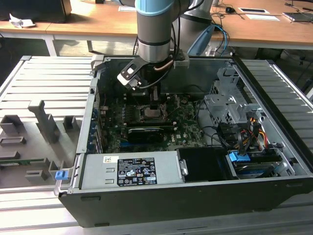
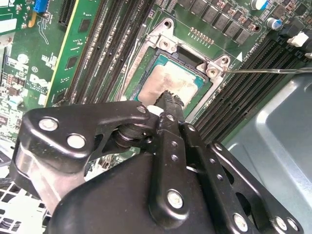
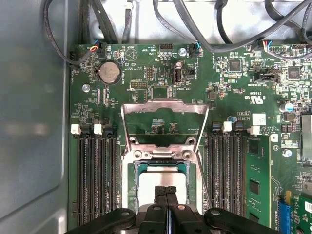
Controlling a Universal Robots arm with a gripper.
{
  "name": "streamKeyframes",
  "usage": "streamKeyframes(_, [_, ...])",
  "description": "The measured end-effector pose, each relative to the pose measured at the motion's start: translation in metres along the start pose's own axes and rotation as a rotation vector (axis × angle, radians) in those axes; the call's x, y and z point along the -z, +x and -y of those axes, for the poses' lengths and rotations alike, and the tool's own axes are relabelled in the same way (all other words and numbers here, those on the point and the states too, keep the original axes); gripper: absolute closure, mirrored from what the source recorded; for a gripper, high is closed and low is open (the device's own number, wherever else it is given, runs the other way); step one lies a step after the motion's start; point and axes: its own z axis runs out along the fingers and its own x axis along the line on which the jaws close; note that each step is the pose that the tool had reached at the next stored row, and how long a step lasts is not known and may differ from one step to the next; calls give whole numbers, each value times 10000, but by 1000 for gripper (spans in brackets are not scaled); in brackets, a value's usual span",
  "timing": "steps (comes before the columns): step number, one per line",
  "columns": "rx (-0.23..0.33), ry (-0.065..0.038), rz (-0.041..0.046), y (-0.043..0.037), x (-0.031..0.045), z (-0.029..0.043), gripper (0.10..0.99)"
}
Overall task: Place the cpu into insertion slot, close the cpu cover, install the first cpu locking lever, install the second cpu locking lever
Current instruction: 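Place the cpu into insertion slot, then close the cpu cover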
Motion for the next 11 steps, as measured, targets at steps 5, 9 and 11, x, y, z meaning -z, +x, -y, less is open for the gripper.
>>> streamKeyframes(5, [1,0,2,0,14,-1,980])
streamKeyframes(9, [1,0,8,0,26,-1,980])
streamKeyframes(11, [1,-2,4,1,31,-2,980])
